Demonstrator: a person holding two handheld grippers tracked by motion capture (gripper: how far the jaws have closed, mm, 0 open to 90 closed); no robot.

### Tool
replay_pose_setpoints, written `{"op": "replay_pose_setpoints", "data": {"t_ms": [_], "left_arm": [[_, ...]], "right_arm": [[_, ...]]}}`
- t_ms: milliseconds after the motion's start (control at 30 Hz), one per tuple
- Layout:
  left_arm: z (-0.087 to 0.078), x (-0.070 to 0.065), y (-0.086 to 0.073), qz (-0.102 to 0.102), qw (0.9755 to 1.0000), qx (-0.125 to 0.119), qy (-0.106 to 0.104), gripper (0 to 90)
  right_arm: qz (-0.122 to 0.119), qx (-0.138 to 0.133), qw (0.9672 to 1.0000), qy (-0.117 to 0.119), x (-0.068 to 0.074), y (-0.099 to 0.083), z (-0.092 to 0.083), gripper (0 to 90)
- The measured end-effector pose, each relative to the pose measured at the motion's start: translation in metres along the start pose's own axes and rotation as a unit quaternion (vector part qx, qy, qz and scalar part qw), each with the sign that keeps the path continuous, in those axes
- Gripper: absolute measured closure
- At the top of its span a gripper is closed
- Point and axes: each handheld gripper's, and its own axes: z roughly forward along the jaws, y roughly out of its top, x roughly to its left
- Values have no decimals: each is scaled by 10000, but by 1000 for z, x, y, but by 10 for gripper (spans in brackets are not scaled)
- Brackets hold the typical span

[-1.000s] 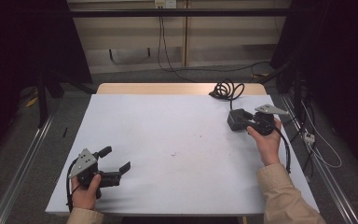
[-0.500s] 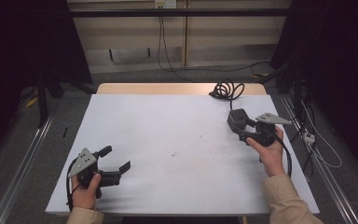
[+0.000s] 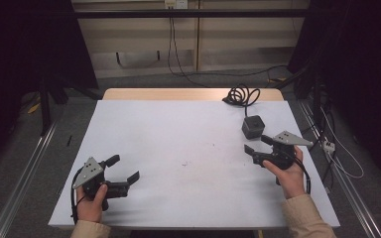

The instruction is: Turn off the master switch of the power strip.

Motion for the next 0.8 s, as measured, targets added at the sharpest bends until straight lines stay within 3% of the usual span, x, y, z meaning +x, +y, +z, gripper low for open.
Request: {"op": "replay_pose_setpoints", "data": {"t_ms": [800], "left_arm": [[1, 0, 0, 15, 10000, 8, 0, 32]], "right_arm": [[-204, 57, 9997, 100, 26, -28, -32, 161]]}}
